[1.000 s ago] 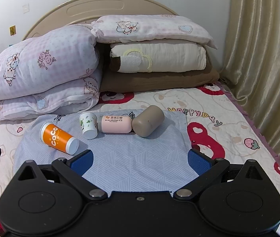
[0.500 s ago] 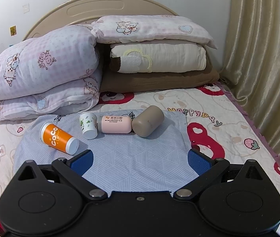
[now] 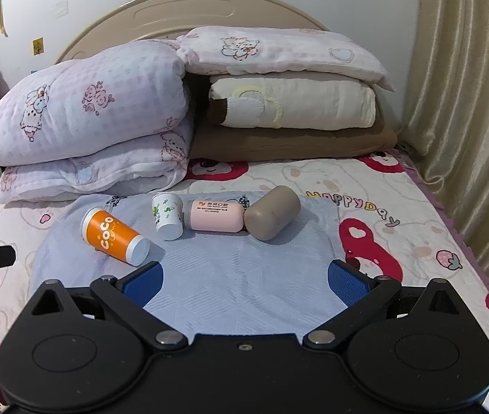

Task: Flip cup upright
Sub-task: 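Move the right tool to the orange COCO cup and grasp its base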

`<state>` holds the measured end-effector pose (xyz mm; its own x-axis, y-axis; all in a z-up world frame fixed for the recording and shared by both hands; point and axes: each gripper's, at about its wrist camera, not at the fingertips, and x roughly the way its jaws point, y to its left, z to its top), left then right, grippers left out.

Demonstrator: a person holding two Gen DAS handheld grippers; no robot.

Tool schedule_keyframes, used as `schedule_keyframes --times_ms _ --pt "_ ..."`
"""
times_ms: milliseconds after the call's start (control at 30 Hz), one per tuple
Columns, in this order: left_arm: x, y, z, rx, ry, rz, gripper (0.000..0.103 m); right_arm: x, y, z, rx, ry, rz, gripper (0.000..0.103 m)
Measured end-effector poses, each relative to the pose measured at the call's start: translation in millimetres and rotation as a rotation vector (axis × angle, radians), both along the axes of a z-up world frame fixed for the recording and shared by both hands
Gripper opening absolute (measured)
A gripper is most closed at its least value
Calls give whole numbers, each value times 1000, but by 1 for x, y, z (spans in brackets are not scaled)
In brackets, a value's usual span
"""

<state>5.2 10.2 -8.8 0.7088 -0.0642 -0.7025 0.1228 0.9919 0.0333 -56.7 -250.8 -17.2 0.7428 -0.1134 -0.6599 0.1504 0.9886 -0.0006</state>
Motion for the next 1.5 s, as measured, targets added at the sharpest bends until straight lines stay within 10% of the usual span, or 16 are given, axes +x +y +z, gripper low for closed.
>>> schedule_keyframes --times_ms 300,633,967,1500 --pt "39 31 -20 -113 23 30 103 27 10 -10 -1 -165 250 103" --pt "94 36 -69 -179 77 26 103 99 37 -59 132 -102 609 99" --pt "135 33 -126 -199 87 21 101 162 103 -114 -103 16 894 95" --pt "185 43 -188 -340 143 -5 99 241 148 -192 -361 80 1018 84"
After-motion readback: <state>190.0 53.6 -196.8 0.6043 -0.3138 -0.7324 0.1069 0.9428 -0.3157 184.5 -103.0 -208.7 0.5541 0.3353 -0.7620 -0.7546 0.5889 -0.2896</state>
